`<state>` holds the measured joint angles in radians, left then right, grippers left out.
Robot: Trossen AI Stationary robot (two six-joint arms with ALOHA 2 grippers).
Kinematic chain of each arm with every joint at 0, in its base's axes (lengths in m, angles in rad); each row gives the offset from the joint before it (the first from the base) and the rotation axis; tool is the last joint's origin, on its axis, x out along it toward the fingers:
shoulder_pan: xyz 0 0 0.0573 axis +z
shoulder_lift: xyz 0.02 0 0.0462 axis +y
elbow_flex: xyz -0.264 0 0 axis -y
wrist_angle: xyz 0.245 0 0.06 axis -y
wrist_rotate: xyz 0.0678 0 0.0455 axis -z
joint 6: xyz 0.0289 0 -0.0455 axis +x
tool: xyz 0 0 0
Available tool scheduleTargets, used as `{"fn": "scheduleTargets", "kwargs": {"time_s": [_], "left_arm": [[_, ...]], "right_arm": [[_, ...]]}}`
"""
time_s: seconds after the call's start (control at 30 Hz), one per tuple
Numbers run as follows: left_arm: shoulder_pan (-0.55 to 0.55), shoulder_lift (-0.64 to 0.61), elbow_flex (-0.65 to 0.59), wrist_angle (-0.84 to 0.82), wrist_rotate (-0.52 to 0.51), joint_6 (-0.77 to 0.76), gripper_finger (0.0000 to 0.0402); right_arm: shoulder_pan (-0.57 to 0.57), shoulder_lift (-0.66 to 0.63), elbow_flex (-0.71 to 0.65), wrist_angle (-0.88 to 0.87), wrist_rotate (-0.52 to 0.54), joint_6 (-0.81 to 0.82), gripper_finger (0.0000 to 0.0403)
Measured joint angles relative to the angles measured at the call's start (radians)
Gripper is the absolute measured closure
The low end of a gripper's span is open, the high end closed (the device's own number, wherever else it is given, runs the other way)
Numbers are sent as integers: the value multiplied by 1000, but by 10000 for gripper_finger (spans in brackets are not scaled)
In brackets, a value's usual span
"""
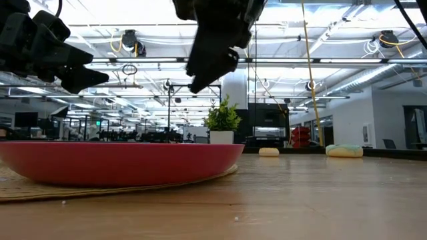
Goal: Pick & Place donuts
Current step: Put the right small yellow donut into the pink plate
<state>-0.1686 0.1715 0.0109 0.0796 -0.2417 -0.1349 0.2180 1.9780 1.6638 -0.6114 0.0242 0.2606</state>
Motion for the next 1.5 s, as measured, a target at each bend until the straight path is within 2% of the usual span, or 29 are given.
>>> {"fn": "scheduleTargets", "kwargs": {"time_s": [0.13,0.73,1.27,1.5], "left_arm": [[0,0,0,0,0,0,36],[0,0,0,0,0,0,36],[0,0,0,0,0,0,36],[0,0,0,0,0,0,36]], "right_arm": [[5,1,-2,-42,0,42,149],[5,2,-124,-28,0,65,149],[6,-57,-124,-465,18,389,149],[6,-58,-124,-450,133,373,149]]}}
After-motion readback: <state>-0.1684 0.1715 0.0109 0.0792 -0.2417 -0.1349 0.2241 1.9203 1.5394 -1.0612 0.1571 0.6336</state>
